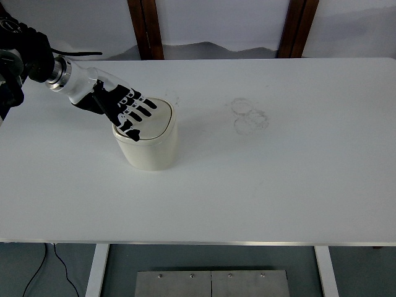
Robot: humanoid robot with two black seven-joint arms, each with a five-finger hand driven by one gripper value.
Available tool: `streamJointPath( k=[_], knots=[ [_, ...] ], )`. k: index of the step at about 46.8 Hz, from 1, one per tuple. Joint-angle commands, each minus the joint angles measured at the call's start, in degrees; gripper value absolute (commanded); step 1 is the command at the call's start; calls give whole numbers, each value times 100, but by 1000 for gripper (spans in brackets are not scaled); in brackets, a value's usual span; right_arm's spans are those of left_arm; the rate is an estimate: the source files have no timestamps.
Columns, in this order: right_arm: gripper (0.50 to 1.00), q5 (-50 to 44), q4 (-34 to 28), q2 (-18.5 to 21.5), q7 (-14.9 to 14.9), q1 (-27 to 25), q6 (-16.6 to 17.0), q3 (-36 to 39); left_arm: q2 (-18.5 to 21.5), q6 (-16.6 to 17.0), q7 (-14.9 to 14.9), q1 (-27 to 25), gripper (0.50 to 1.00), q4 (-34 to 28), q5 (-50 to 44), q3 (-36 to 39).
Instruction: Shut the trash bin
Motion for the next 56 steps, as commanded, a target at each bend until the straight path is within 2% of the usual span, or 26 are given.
streamJointPath(
  k=[1, 13, 31, 43, 56],
  knots=[
    [995, 0, 8, 0, 0, -2, 0, 0, 21, -9, -9, -47, 1000, 11, -12, -33],
    [995, 0, 8, 0, 0, -2, 0, 0, 56, -9, -35, -284, 1000, 64, -38, -165],
    [995, 0, 8, 0, 0, -2, 0, 0, 258, -27, -70, -197, 1000, 925, -82, -1509],
    [995, 0, 8, 0, 0, -2, 0, 0, 407, 0, -97, 585, 1000, 1514, -91, -3064],
    [995, 0, 8, 0, 0, -2, 0, 0, 443, 0, -615, 1473, 1000, 2032, -108, -4787]
  ],
)
